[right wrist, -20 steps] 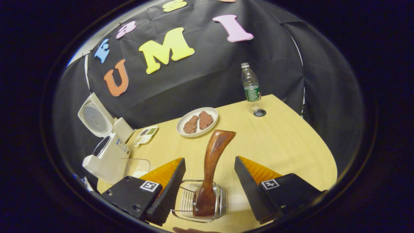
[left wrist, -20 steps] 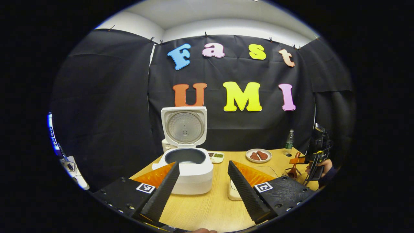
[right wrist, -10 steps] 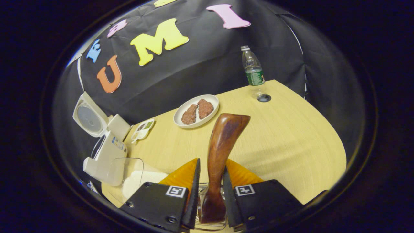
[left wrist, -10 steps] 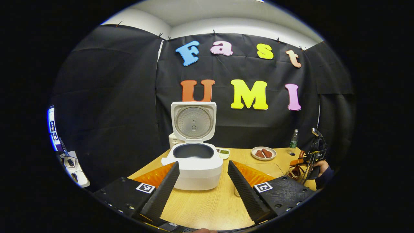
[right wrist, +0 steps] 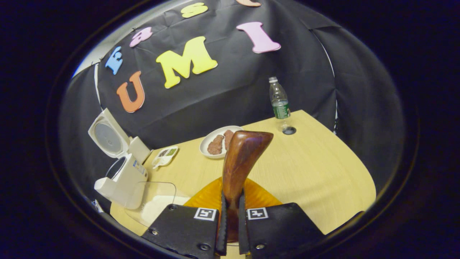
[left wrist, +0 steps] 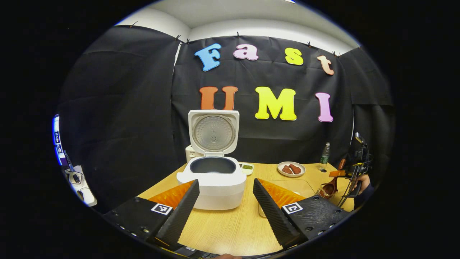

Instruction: Close the left gripper, press the button to open the rice cooker; take a wooden spoon from the chopstick holder with the right hand, scoop a spoonful of rice and pour it into the rice cooker, then put the wooden spoon back into the chopstick holder.

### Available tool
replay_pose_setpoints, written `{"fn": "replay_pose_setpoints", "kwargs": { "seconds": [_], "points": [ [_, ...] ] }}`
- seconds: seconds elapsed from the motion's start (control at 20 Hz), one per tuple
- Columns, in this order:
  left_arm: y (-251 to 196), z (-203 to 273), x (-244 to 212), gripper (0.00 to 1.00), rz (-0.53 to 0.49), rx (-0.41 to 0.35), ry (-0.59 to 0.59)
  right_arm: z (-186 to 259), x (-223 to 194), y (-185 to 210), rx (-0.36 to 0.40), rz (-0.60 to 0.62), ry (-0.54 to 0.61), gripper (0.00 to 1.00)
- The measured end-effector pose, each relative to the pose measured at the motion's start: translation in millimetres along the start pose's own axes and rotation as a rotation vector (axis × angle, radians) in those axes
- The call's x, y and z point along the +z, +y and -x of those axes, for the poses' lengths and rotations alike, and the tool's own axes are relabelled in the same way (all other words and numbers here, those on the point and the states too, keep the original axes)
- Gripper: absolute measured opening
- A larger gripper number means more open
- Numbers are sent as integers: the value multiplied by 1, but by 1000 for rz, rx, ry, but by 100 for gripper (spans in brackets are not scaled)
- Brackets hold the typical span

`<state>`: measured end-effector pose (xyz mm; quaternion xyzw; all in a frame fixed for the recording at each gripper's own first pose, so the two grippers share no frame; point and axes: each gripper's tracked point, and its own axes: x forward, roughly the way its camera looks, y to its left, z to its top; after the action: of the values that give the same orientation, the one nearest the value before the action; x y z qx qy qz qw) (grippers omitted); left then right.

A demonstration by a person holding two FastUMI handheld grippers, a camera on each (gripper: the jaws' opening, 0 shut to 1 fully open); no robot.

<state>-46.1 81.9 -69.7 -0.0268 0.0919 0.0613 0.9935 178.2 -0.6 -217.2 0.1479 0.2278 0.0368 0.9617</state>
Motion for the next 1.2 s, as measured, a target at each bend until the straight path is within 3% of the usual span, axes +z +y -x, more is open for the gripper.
{"fn": "replay_pose_setpoints", "kwargs": {
  "seconds": [0.35, 0.8, 1.0, 1.2],
  "points": [
    [1, 6, 6, 95, -24, -25, -62, 40, 41, 27, -20, 93, -161, 18],
    [12, 22, 13, 95, -61, -32, -147, 52, 53, 106, 60, 142, -241, 17],
    [21, 28, 10, 95, -70, -25, -163, 30, 37, 126, -12, 239, -276, 18],
    [27, 27, 4, 95, -74, -25, -158, 24, 25, 154, -27, 340, -330, 16]
  ]
}}
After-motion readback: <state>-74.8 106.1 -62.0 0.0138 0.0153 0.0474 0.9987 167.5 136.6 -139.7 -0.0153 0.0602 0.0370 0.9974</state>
